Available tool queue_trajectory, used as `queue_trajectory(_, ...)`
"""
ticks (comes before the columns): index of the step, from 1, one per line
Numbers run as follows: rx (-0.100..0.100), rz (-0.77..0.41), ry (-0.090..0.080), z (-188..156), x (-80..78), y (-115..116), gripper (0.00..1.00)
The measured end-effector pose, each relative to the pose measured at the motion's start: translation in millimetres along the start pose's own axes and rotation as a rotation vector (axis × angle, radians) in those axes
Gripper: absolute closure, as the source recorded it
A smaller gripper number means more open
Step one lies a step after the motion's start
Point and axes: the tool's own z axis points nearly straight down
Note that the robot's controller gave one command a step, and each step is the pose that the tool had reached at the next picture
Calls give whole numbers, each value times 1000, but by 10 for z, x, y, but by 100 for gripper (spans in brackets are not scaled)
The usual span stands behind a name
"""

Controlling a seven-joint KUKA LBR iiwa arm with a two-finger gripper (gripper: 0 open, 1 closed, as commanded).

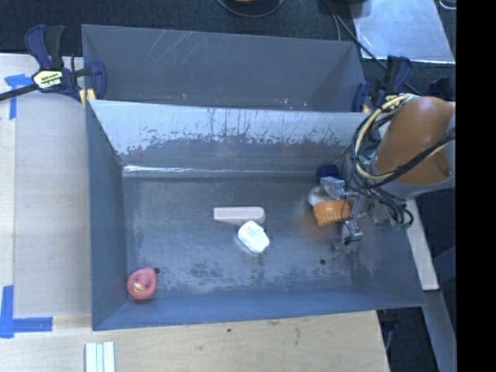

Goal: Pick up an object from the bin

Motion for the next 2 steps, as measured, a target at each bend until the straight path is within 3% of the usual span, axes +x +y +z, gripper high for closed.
queue_trajectory(1, -13, 242, -6, -37, -143, 103, 100)
queue_trajectory(2, -13, 242, -6, -37, -142, 103, 100)
